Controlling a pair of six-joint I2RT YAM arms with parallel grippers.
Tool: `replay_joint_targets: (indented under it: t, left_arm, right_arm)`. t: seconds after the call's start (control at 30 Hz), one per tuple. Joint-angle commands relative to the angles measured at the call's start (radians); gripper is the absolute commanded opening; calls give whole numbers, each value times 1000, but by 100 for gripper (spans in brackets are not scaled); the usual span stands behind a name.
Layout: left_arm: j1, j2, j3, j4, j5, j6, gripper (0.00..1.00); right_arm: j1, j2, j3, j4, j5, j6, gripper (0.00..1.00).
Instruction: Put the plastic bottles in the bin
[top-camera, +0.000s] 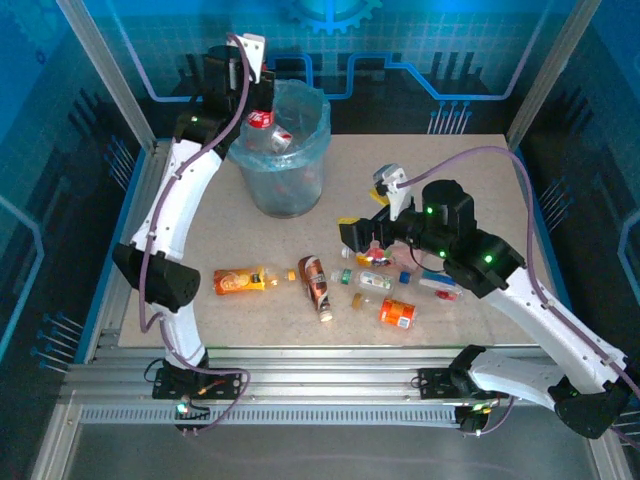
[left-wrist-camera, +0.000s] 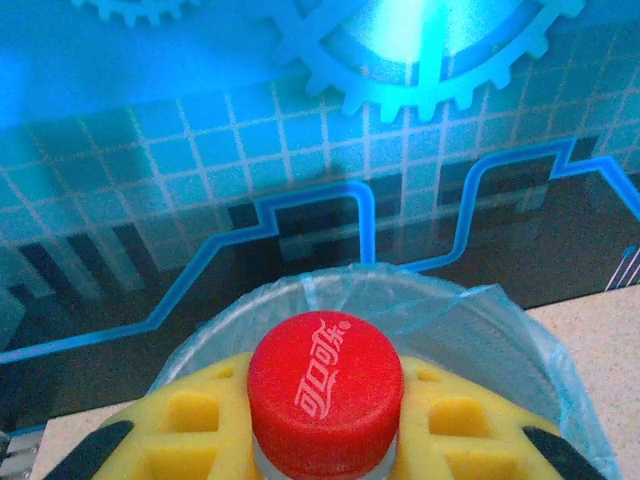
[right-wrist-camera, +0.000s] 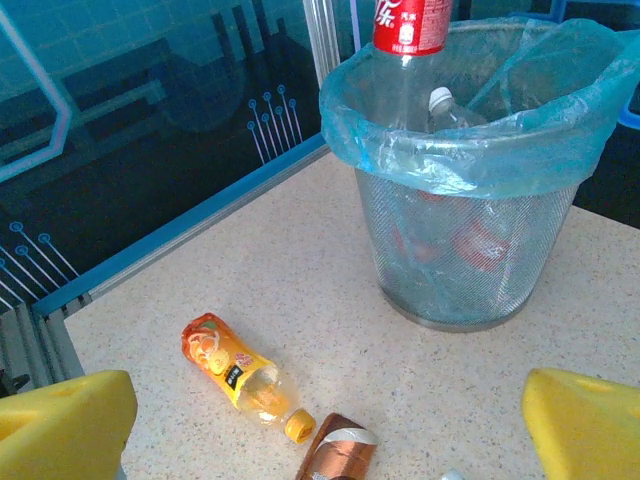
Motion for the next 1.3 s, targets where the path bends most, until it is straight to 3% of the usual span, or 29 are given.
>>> replay_joint_targets:
  t: [0.0, 0.4, 0.5, 0.6, 0.73, 0.93, 1.0, 1.13, 1.27]
  left_arm:
    - [18, -14, -48, 32, -16, 17, 0]
    - [31, -63, -296, 147, 9, -12, 0]
    - [41, -69, -338, 163, 17, -20, 10]
    - [42, -71, -347, 159, 17, -23, 26]
    - [42, -72, -346, 157, 9, -33, 36]
    - [42, -72, -337, 152, 16, -44, 42]
    - [42, -73, -335, 148, 22, -49, 42]
    - [42, -75, -339, 138, 22, -47, 27]
    - [42, -83, -368, 146, 22, -47, 25]
  right_arm:
    - [-10, 7, 16, 47, -20, 0, 100]
    - [-10, 35, 27, 33, -35, -41, 100]
    - [-11, 29, 19, 33, -37, -37, 100]
    - [-10, 24, 10, 40, -35, -36, 100]
    - [-9, 27, 11, 43, -35, -38, 100]
    - [-10, 29, 14, 47, -35, -42, 100]
    - [-11, 29, 14, 44, -33, -44, 100]
    - [-11, 26, 11, 42, -33, -43, 100]
    - [-12, 26, 3, 43, -28, -43, 100]
